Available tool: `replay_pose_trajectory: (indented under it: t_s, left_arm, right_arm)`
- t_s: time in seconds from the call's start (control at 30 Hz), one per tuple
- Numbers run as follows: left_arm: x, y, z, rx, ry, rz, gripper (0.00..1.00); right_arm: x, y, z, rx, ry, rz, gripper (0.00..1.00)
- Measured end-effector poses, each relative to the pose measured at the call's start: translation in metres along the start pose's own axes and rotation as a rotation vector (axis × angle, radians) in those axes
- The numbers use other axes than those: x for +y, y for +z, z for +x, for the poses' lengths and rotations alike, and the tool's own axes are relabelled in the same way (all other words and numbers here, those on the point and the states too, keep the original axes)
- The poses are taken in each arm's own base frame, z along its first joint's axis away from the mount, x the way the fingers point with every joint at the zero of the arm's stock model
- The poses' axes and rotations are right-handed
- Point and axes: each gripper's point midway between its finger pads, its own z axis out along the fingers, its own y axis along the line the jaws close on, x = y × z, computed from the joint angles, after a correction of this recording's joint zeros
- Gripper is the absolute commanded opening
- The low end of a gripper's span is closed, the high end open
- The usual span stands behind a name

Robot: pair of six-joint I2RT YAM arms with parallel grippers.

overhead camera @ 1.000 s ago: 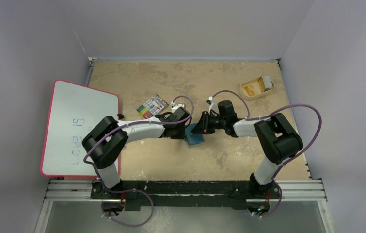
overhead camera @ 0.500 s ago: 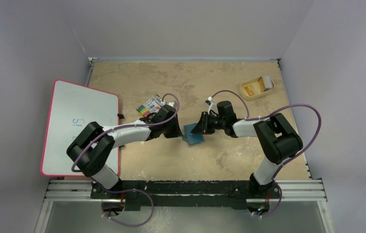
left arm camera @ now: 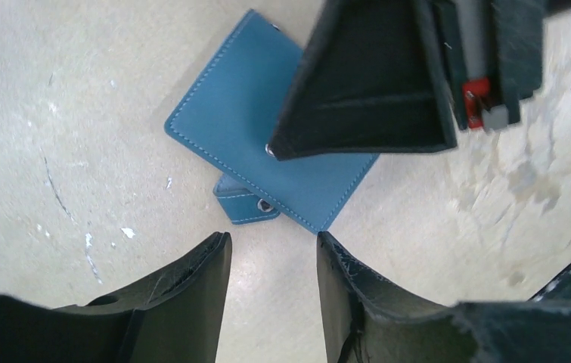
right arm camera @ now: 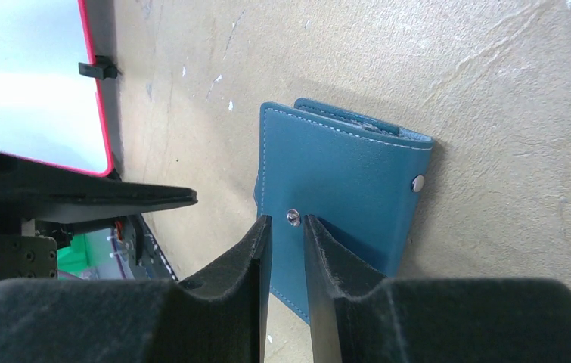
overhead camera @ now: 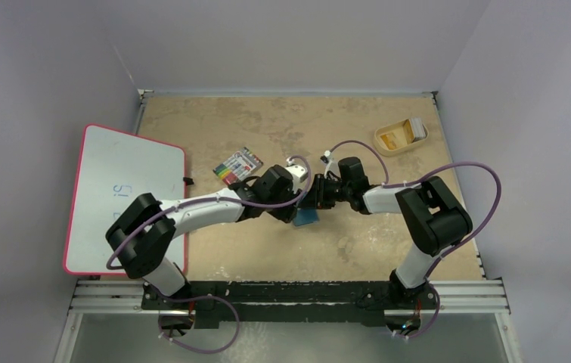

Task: Put the credit cards into the card holder
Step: Close the card holder at the center of the board.

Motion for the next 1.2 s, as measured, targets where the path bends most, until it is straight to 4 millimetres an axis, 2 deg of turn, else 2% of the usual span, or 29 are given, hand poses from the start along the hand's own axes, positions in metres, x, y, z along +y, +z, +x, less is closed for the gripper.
replay_pose_trajectory:
  t_s: [0.13,0.33,0.6,0.87,1.0,1.2]
  left_arm:
    - [-0.001,-0.006,-0.002,0.025,0.203,0.016,0.44]
    - [-0.007,-0.004,-0.026,0.033,0.529,0.083,0.51]
    - [-0.006,0.001,-0.013,0.077,0.845,0.187,0.51]
    - [0.002,0.016,0.005,0.138,0.980,0.240,0.49]
    - [0.010,0.022,0.017,0.171,0.996,0.252,0.48]
    - [0.022,0.029,0.025,0.199,0.996,0.252,0.48]
  right_arm:
    - [0.000,0.000,-0.001,-0.001,0.000,0.001,0.26]
    - [0.000,0.000,-0.001,-0.001,-0.001,0.001,0.26]
    - [0.000,0.000,-0.001,0.000,0.000,0.001,0.26]
    - [0.000,0.000,-0.001,0.001,0.000,0.001,0.26]
    - [0.000,0.000,-0.001,0.000,0.000,0.001,0.26]
    - [0.000,0.000,-0.001,0.000,0.000,0.001,0.26]
